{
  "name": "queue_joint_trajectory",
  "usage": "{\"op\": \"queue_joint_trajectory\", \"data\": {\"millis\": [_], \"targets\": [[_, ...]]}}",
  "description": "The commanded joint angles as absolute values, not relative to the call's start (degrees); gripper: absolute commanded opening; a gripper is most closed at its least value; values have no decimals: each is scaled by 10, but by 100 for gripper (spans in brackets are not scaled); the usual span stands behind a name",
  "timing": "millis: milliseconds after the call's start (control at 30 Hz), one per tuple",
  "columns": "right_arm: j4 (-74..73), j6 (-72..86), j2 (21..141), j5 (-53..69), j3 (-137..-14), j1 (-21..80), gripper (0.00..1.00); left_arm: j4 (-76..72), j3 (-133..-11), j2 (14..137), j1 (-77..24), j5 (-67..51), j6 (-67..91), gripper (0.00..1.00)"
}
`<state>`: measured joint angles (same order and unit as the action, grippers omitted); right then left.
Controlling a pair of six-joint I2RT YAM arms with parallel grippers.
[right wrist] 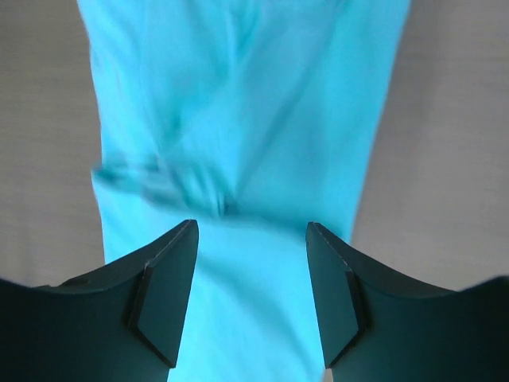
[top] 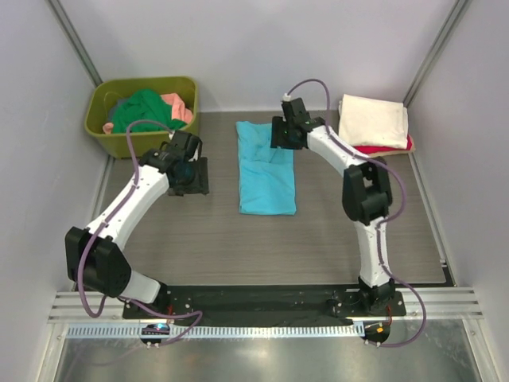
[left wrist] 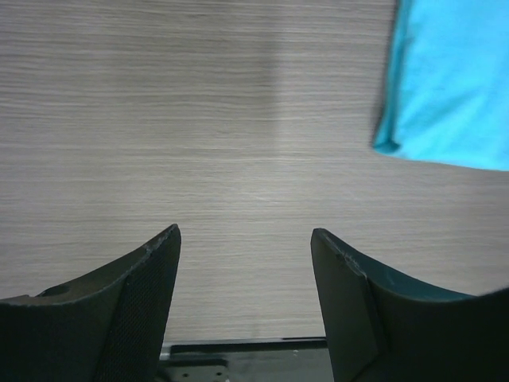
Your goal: Fold and stack the t-shirts
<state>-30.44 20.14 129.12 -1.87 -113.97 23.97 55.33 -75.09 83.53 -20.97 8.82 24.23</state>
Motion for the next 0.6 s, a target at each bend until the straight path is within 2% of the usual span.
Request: {"op": "queue_joint_trajectory", "data": {"millis": [0,33,133,233,433,567], "targets": [[-226,213,1099,-13,-959,256,63,483,-722,792,-209,-15,294,68],[-205,216,1071,-7,-865,255,63,429,-706,769,-208,-46,321,66],[-149,247,979,41,-722,251,62,292,-595,731,-210,-89,374,66],[-114,277,925,76,-624,250,58,215,-557,747,-213,-116,403,66],[-44,308,896,118,-501,250,54,154,-552,838,-214,-134,405,65],[-24,313,909,133,-476,250,53,106,-534,875,-217,-145,420,64]]}}
